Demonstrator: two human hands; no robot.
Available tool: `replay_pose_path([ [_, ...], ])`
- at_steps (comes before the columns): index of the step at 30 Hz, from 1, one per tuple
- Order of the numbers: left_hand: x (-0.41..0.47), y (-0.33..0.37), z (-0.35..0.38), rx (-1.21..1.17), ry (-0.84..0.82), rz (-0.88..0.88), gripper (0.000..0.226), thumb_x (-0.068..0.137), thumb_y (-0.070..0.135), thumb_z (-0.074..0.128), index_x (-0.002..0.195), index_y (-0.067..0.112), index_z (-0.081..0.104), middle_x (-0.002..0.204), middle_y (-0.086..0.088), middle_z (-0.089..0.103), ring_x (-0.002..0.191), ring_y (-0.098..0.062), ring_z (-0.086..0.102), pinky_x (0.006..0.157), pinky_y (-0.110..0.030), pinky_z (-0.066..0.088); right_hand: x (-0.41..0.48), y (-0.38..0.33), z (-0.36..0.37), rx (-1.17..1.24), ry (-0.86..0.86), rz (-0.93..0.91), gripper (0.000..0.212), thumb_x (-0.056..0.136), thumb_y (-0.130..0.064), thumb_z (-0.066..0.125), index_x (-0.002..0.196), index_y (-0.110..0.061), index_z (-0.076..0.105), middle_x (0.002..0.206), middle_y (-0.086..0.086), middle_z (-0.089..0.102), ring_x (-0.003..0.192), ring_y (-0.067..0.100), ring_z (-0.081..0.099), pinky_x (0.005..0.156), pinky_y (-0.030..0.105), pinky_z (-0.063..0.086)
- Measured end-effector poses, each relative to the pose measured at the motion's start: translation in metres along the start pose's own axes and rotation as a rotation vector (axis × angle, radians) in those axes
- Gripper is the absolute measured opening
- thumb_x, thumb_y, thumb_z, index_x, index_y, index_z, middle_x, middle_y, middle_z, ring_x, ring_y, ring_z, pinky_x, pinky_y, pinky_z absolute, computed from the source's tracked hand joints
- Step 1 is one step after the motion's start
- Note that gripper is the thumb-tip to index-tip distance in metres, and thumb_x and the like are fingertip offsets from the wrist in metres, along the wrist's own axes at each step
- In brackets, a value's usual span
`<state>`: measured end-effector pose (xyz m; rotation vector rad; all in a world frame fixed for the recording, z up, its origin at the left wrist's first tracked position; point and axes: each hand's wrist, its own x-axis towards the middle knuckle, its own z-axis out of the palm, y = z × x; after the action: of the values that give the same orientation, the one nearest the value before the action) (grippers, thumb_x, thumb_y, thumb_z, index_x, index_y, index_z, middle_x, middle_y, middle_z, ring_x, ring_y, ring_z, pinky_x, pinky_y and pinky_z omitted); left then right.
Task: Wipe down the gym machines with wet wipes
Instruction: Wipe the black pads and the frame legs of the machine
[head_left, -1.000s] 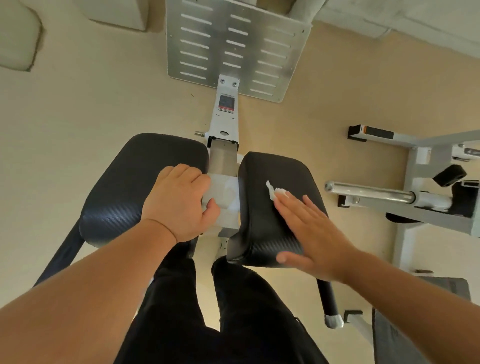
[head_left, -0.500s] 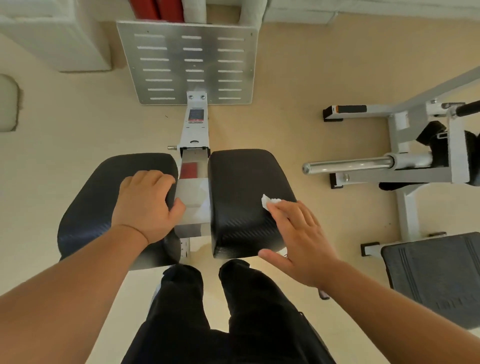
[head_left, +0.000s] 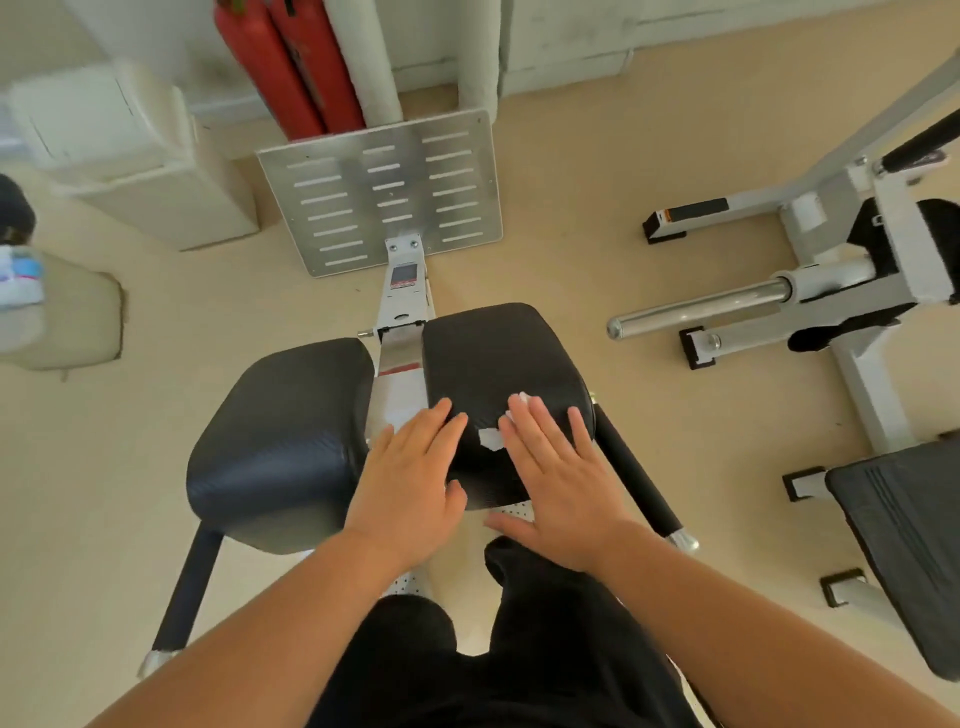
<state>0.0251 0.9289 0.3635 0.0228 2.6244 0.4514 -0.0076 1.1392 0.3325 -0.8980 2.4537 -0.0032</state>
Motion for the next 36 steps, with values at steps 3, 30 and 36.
replay_pose_path([
  [3,0.001,-0.003,0.002,0.078,-0.069,0.038,0.079,0.100,0.036,0.048,0.161,0.029,-0.001,0.169,0.006,-0.012,0.156,-0.018,-0.001,0.124,-0.046,0.002,0.013,0.004,-0.004,0.048,0.081,0.252,0.106,0.089,-0.088,0.005,0.161,-0.013,-0.014,0.168,0.009,-0.024,0.154,0.028,-0.026,0.127,0.055,-0.003],
  [30,-0.013,-0.003,0.053,0.004,0.133,-0.036,0.093,0.098,0.029,0.054,0.158,0.025,-0.017,0.164,0.007,-0.029,0.152,-0.026,0.022,0.120,-0.053,0.028,0.009,0.011,0.010,0.056,0.268,0.291,0.097,0.093,-0.081,0.006,0.163,-0.015,-0.009,0.171,0.006,-0.016,0.156,0.024,-0.018,0.127,0.053,-0.006],
  [36,0.002,-0.021,0.090,0.156,0.421,0.064,0.093,0.089,0.069,0.034,0.159,0.021,-0.005,0.168,0.001,-0.014,0.156,-0.024,-0.006,0.123,-0.058,-0.003,0.010,-0.021,0.042,-0.059,0.394,0.055,0.108,0.090,-0.088,0.011,0.163,-0.011,-0.007,0.170,0.008,-0.017,0.155,0.022,-0.023,0.127,0.048,-0.010],
])
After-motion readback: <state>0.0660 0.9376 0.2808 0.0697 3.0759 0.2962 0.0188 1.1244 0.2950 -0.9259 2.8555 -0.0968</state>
